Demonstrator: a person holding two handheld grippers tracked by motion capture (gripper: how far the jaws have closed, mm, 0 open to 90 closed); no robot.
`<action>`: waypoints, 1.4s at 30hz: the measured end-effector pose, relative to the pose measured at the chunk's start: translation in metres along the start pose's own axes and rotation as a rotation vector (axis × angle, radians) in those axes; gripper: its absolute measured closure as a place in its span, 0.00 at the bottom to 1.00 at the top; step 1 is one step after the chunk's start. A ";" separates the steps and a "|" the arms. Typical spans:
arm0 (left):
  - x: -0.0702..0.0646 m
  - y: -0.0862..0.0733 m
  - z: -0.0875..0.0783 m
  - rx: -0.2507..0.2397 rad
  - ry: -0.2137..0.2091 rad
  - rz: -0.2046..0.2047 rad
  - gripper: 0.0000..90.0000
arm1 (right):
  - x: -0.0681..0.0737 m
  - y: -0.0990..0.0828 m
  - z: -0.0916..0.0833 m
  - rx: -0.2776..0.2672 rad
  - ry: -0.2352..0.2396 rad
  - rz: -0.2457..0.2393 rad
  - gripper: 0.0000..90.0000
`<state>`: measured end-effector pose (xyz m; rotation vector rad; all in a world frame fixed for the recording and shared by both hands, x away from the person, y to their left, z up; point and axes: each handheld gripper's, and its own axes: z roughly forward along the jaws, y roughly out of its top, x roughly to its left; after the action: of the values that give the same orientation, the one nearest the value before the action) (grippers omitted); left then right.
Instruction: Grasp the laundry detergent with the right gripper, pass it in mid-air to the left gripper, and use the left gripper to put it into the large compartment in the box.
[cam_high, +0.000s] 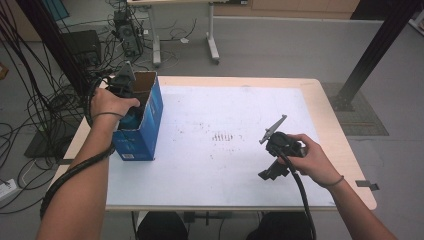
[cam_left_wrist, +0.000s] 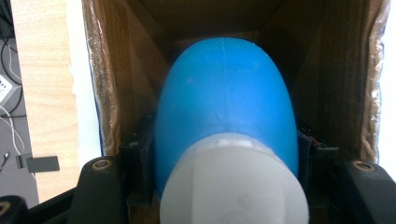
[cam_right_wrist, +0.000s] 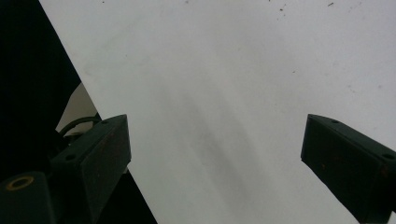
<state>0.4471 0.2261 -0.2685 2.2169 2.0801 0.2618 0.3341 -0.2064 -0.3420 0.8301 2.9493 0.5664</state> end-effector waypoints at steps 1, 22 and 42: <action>0.000 0.000 0.000 -0.001 0.000 0.000 0.42 | 0.000 0.000 0.000 0.001 -0.002 -0.001 0.09; 0.002 0.001 0.001 -0.012 -0.022 -0.015 0.41 | 0.000 -0.001 0.000 0.006 -0.003 -0.004 0.10; 0.003 0.001 -0.024 -0.032 -0.023 -0.001 0.39 | 0.002 0.001 0.001 0.015 -0.006 -0.015 0.10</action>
<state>0.4441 0.2277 -0.2446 2.1906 2.0506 0.2663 0.3327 -0.2041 -0.3429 0.8086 2.9552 0.5407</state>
